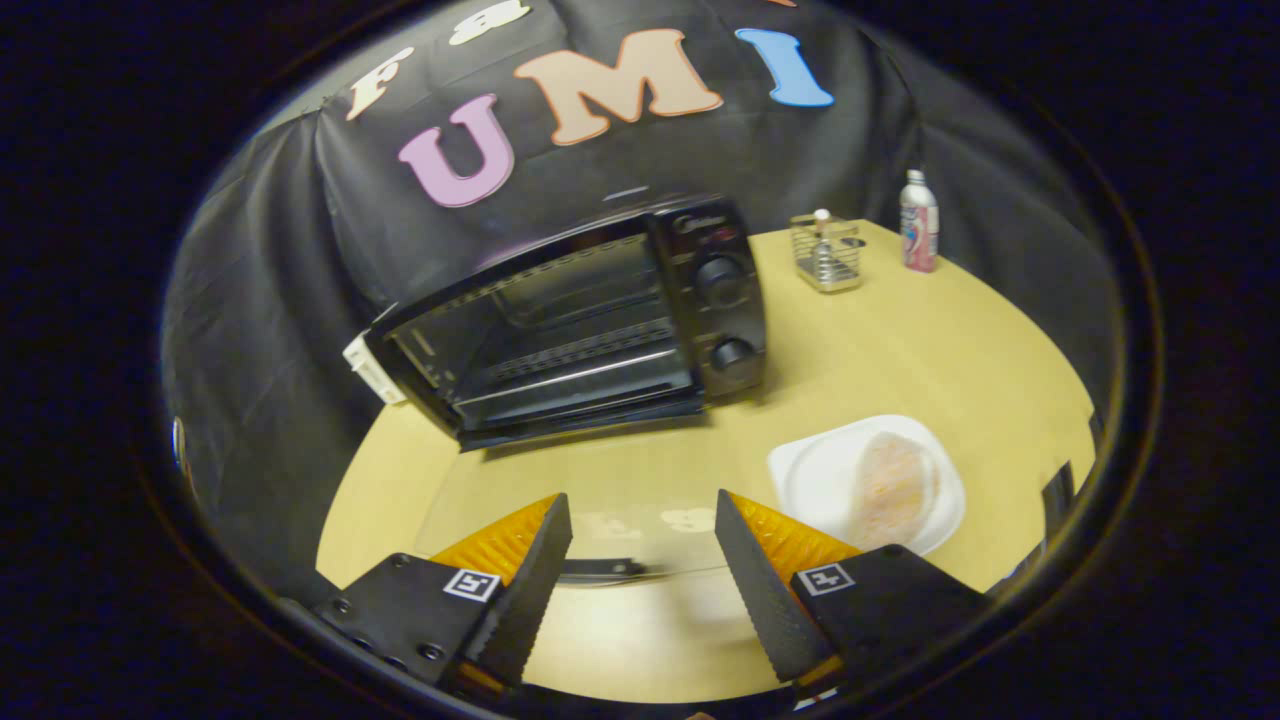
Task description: Open the toaster oven, put the food inside, and close the toaster oven door.
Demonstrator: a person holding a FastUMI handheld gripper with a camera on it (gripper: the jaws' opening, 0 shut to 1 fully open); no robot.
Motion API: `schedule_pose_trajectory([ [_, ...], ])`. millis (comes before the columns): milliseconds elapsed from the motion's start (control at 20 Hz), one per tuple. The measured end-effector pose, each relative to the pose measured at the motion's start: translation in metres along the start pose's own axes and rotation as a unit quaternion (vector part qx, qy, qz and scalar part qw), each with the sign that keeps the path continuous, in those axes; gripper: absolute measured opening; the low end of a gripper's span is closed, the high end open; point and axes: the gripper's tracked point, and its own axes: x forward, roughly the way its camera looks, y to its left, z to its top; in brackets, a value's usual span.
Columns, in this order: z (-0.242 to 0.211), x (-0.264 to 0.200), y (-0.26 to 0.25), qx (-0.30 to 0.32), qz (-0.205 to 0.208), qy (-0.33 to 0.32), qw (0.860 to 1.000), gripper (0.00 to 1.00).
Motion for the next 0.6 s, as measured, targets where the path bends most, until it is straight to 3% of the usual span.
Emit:
schedule_pose_trajectory([
  [150, 0.009, 0.0, -0.061, -0.035, -0.059, 0.011, 0.998, 0.93],
  [300, 0.002, 0.007, -0.109, -0.038, -0.092, 0.041, 0.994, 0.93],
  [400, -0.008, 0.015, -0.126, -0.033, -0.101, 0.066, 0.992, 0.93],
  [600, -0.027, 0.023, -0.133, -0.025, -0.078, 0.107, 0.991, 0.93],
])
